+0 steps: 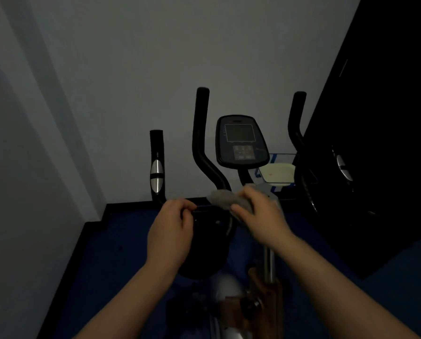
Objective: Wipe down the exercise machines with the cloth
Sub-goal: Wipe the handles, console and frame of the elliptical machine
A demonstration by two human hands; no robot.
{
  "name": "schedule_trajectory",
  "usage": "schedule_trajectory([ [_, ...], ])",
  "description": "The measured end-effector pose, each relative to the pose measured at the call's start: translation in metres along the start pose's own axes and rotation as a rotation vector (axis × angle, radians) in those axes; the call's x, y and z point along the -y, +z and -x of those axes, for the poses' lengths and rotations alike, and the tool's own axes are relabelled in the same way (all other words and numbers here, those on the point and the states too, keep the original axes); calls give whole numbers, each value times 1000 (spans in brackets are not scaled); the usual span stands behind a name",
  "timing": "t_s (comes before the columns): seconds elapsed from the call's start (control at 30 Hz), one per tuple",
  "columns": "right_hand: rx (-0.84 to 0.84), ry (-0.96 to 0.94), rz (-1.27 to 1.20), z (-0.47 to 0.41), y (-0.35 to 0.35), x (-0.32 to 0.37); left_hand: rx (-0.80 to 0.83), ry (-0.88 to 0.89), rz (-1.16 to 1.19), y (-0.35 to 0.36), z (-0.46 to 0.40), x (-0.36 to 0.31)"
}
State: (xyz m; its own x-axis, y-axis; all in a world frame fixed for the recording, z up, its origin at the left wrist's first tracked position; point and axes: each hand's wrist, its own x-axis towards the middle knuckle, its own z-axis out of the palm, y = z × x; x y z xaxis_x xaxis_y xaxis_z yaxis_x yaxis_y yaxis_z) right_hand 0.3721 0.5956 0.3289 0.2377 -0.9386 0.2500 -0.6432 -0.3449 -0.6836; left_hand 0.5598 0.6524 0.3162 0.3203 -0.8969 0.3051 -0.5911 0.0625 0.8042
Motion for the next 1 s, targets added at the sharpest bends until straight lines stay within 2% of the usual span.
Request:
schedule_trajectory([
  [0.1, -113, 23, -40, -17, 4, 11, 4, 5, -17, 0, 0, 0],
  [0.2, -133, -15, -36, 6, 23, 9, -3, -4, -23, -1, 3, -1],
  [0.3, -48, -42, -117, 44, 18, -6, -7, -1, -21, -1, 5, 1],
  [0.37, 23, 15, -172, 52, 5, -7, -19, -2, -8, -1, 4, 1],
  [0.5, -53, 105, -143, 23, -13, 15, -51, -13, 28, 0, 6, 0],
  [0.57, 39, 115, -107, 9, -10, 34, -56, -8, 24, 0, 6, 2],
  [0.63, 148, 146, -192, 6, -4, 44, -47, -18, 28, 0, 7, 3],
  [0.7, 166, 146, -242, 10, -3, 50, -48, -46, 72, -1, 10, 4],
  [0.83, 177, 113, 37, -4, 5, 58, -59, -145, 155, 1, 17, 2],
  [0.93, 277, 120, 114, -12, 32, 71, -55, -165, 85, 0, 18, 2],
  [1.0, 264, 101, 130, -5, 45, 72, -50, -170, 61, -1, 19, 1],
])
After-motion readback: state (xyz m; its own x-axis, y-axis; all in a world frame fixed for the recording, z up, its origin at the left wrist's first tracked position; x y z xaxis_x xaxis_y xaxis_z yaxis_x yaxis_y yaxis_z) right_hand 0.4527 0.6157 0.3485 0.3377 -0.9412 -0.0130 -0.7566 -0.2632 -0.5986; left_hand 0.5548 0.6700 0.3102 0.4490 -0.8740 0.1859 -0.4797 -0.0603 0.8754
